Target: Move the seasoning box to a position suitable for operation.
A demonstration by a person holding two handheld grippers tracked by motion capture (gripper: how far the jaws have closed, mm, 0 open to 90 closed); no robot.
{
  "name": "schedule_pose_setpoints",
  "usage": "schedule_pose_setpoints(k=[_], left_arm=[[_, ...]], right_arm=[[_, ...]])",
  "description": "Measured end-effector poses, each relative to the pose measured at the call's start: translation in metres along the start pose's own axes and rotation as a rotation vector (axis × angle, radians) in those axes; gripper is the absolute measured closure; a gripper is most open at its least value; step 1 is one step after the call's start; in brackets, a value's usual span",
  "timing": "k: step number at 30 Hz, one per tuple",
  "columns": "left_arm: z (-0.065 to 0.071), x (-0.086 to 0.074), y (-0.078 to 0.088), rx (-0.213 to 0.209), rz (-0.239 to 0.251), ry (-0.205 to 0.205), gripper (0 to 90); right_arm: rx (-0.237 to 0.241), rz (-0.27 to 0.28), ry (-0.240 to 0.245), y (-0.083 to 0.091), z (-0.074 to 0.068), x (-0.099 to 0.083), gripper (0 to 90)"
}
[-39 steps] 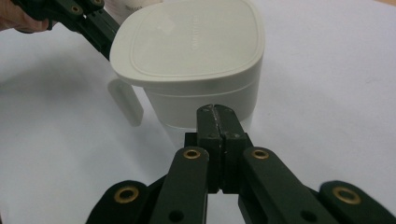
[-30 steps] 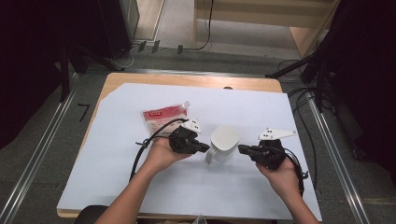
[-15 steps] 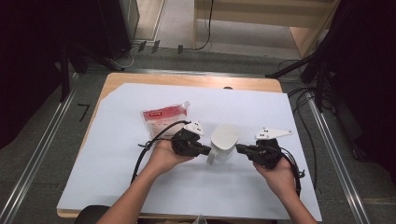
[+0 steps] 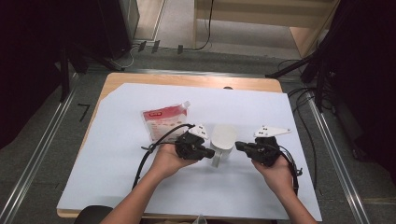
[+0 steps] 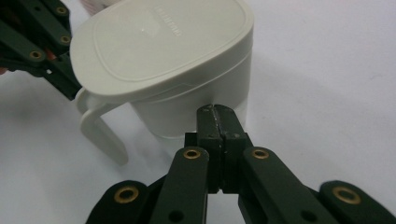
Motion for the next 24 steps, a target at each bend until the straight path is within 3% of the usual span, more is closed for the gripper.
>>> schedule_pose_setpoints(k=[8,13,20,24], left_arm=[[0.006,0.010,0.005,-0.018,0.056,0.006,90.0],[0.005,0.010,0.002,0.013,0.035,-0.006,90.0],[0.010,0.015,-0.002,0.007,0.027,0.007,90.0],[0.013,0.018,-0.005,0.012,0.025,-0.007,90.0]], right_arm=[[-0.008,0.007,-0.027,-0.002,0.007,0.006,90.0],[-0.008,0.001,-0.029,-0.005,0.011,0.008,90.0],[-0.013,-0.003,-0.031,-0.010,0.010,0.013,90.0],[-0.019,-0.004,-0.026,-0.013,0.010,0.015,90.0]])
Point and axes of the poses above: each handheld gripper's, and its own axes: y roughly backward along the jaws, x roughly out of its top, z roughly to its right, the point moved 8 cm from there along -y, roughly forward along the jaws, and after that the axes turned 8 degrees about -z, right-handed, at the moved point
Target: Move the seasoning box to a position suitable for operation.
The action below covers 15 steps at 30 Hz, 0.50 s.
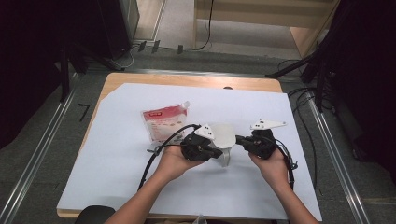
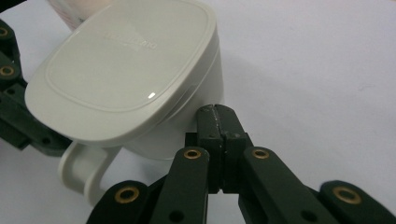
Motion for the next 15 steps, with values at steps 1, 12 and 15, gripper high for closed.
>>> schedule_pose_setpoints(k=[1,12,15], left_arm=[[0.0003,0.0010,-0.0009,0.002,0.001,-0.006,90.0],[0.0055,0.0093,-0.0108,-0.027,0.027,-0.001,90.0],[0.0015,0.0070,-0.0067,-0.044,0.029,0.021,90.0]], right_arm=[[0.000,0.001,-0.003,-0.0009,0.0000,0.0011,90.0],[0.011,-0.001,0.007,-0.0081,-0.0013,0.0073,90.0],[0.016,0.019,0.011,-0.0036,0.0011,0.0080,90.0]])
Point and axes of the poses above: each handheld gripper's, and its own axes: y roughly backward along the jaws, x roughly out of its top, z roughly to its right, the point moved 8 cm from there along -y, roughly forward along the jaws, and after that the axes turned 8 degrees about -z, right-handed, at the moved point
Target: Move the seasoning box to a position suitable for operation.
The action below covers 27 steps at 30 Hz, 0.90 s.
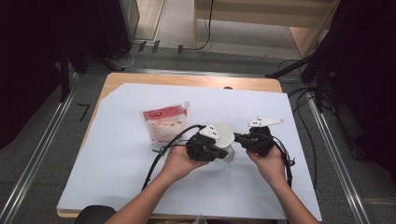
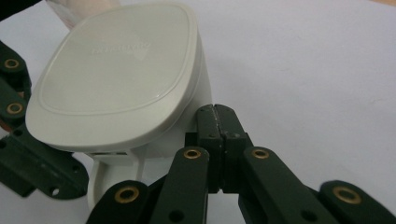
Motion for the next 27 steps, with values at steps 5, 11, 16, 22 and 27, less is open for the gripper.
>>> schedule_pose_setpoints(k=[5,11,16,22,27], left_arm=[[-0.004,-0.005,0.015,-0.035,-0.005,0.025,83.2],[-0.005,-0.012,0.026,-0.032,-0.047,0.008,68.1],[-0.007,-0.015,0.034,-0.029,-0.040,0.008,55.5],[-0.011,-0.021,0.043,-0.008,-0.036,-0.003,46.3],[-0.016,-0.025,0.047,-0.004,-0.039,0.011,44.1]], right_arm=[[0.016,0.008,-0.014,0.007,0.001,0.000,90.0],[0.028,0.017,0.002,0.017,-0.004,-0.001,90.0],[0.040,0.023,-0.001,0.030,-0.012,-0.005,90.0],[0.058,0.020,0.022,0.043,-0.029,-0.015,90.0],[0.072,0.011,0.032,0.047,-0.042,-0.022,90.0]])
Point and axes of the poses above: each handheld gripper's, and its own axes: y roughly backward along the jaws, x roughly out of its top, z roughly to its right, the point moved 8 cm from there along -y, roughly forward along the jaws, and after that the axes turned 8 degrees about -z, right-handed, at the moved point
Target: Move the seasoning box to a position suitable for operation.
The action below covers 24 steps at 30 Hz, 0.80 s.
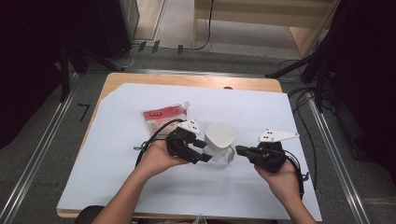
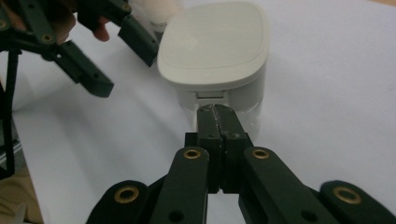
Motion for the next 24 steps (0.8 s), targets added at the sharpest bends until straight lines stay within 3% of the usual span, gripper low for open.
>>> schedule_pose_setpoints(k=[9,13,18,24], left_arm=[[-0.008,-0.004,0.008,0.027,-0.007,0.009,40.6],[-0.012,-0.006,0.009,0.036,-0.007,0.017,39.9],[-0.016,-0.008,0.011,0.045,0.004,0.032,39.3],[-0.021,-0.009,0.015,0.050,0.015,0.045,39.4]], right_arm=[[0.011,-0.020,0.017,-0.006,-0.014,-0.006,90.0],[0.042,-0.030,0.010,-0.017,-0.019,-0.006,90.0],[0.037,-0.052,0.044,-0.029,-0.027,-0.007,90.0],[0.054,-0.052,0.009,-0.042,-0.024,-0.007,90.0]])
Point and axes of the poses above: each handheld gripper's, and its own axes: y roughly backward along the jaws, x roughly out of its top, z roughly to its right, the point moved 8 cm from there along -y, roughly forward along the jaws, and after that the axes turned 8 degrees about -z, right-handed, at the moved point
